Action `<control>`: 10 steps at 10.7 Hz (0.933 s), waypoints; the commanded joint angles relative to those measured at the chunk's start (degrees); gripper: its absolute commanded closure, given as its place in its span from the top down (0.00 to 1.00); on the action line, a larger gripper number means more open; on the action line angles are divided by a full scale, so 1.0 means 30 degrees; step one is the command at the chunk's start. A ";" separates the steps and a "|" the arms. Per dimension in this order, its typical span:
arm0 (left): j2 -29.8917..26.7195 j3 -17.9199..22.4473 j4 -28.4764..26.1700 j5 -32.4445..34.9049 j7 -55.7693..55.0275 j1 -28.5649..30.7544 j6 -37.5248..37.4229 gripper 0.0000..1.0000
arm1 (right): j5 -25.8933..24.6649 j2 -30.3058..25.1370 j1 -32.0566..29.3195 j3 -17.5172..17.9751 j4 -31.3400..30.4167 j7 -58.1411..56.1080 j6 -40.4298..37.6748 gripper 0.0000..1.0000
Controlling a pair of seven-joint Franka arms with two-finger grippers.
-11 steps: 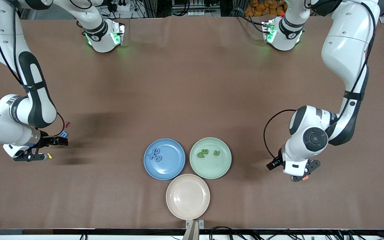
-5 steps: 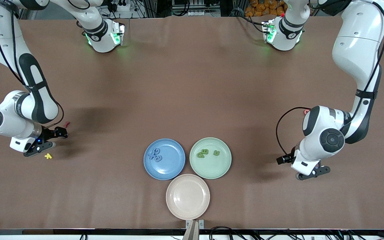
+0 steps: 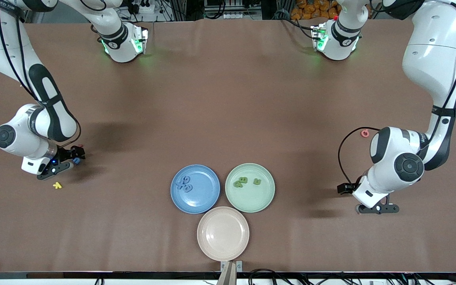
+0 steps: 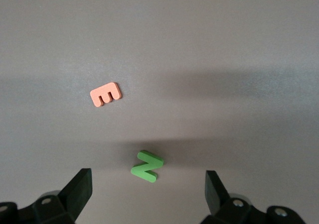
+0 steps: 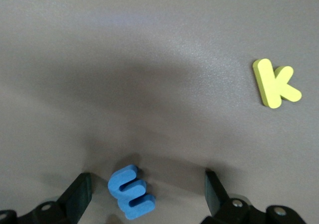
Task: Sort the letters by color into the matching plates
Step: 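Grasp the blue E with the right gripper while the left gripper reaches N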
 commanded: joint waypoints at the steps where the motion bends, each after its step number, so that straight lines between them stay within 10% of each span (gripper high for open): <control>1: -0.0223 -0.0083 -0.0520 0.0180 0.2001 0.0151 0.0068 1.00 | -0.0276 -0.1220 -0.0325 0.0264 -0.1508 -0.0608 0.0469 0.99; 7: 0.0511 -0.0082 -0.0462 0.0122 0.3885 0.0443 0.0097 1.00 | -0.0276 -0.1428 -0.0326 0.0264 -0.1979 -0.0608 0.1114 0.86; 10: 0.0892 -0.0082 -0.0462 0.0151 0.4153 0.0473 0.0097 1.00 | -0.0246 -0.1369 -0.0296 0.0264 -0.1950 -0.0608 0.1289 0.63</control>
